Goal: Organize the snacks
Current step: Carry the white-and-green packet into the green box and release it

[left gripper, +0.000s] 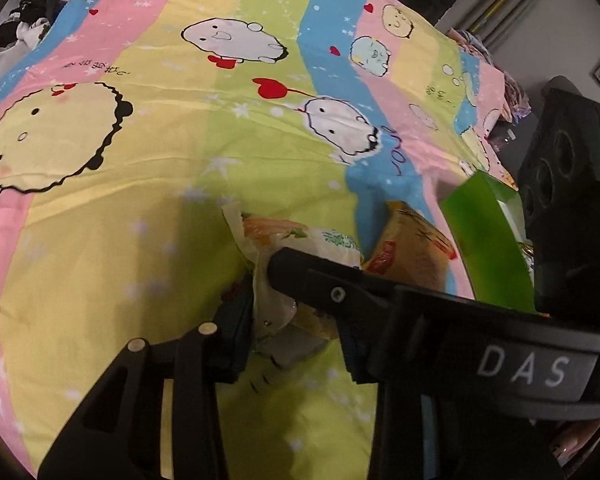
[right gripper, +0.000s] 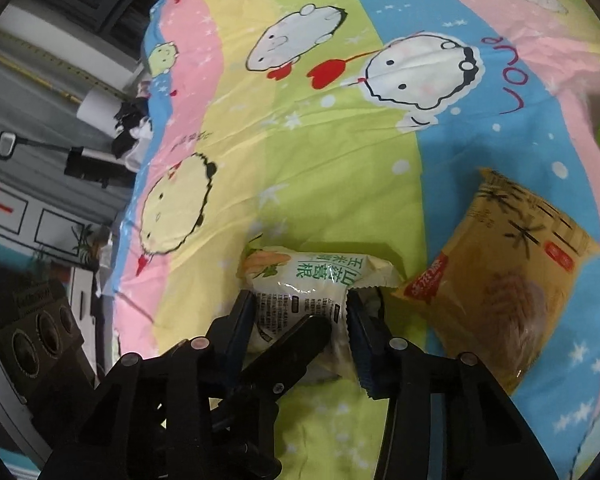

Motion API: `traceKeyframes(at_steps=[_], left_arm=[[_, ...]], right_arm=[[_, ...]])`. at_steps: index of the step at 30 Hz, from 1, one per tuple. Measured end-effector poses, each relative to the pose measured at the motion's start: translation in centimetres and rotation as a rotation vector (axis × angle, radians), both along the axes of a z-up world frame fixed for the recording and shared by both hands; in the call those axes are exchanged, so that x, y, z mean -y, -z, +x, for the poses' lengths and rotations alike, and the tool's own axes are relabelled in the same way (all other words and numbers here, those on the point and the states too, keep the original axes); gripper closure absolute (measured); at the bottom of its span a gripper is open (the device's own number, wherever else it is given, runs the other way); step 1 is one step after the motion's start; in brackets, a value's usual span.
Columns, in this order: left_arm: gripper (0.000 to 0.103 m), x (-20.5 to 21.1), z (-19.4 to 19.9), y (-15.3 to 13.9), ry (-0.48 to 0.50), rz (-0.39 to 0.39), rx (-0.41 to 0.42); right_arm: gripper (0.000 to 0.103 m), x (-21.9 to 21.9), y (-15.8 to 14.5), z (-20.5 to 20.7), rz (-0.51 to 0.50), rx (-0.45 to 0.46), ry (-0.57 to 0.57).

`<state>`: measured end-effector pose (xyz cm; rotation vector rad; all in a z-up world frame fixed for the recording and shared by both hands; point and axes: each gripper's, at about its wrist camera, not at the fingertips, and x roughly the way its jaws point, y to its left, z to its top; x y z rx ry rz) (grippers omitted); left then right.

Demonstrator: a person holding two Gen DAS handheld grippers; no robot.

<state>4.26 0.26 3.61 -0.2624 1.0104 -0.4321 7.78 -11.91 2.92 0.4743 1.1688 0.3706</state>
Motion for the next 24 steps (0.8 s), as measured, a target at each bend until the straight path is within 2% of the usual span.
traceKeyframes(at_steps=[7, 10, 15, 20, 24], left_arm=[[0.068, 1.3, -3.3, -3.8, -0.004, 0.016, 0.080], [0.068, 2.3, -5.3, -6.0, 0.005, 0.048, 0.134], [0.068, 4.0, -7.7, -8.4, 0.033, 0.054, 0.203], [0.068, 5.5, -9.7, -10.1, 0.056, 0.048, 0.266], [0.068, 6.4, -10.7, -10.8, 0.066, 0.050, 0.279]], right_arm=[[0.055, 1.0, -3.8, -3.3, 0.005, 0.076, -0.004], [0.055, 1.7, -5.8, -5.4, 0.010, 0.130, 0.010], [0.055, 3.3, -8.5, -8.1, 0.017, 0.198, 0.048], [0.055, 5.0, -10.5, -10.6, 0.016, 0.261, 0.080], [0.055, 5.9, -11.2, -11.7, 0.014, 0.278, 0.100]])
